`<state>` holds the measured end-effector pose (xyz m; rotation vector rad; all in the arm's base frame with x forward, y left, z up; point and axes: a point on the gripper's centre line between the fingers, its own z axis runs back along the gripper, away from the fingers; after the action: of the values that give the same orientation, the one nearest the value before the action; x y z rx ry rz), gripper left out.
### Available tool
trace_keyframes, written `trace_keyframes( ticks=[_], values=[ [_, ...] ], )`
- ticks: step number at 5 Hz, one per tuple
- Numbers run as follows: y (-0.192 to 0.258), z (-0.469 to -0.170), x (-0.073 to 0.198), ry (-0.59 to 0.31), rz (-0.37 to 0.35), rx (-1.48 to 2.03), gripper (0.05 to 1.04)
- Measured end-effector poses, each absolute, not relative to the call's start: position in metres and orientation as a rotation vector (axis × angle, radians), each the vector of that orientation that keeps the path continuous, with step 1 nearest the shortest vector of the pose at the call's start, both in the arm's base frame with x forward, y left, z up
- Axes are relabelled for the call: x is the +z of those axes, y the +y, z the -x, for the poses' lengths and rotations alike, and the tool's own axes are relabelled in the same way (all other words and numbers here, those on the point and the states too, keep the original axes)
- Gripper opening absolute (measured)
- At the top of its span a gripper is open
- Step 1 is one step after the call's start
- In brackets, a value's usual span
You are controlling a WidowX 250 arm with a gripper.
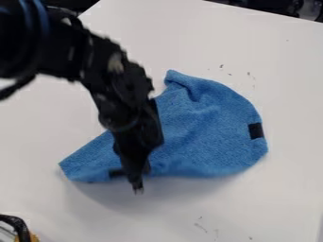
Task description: Folded the blue clothfrom bottom to top
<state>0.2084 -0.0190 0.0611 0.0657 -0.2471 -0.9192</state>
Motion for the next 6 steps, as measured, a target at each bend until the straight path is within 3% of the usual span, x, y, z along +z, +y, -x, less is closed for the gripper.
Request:
trace_keyframes(
  ticks=[2, 3, 5, 6],
  values=[
    [0.012, -0.252, 0.095, -0.270, -0.036, -0.845, 0.058],
    [0.044, -0.269, 0.114, -0.329, -0.043, -0.759, 0.058],
    [0.122, -0.293, 0.139, -0.299, -0.057, -0.502, 0.058],
    [0.169, -0.298, 0.133, -0.368, -0.039, -0.367, 0.058]
  ],
)
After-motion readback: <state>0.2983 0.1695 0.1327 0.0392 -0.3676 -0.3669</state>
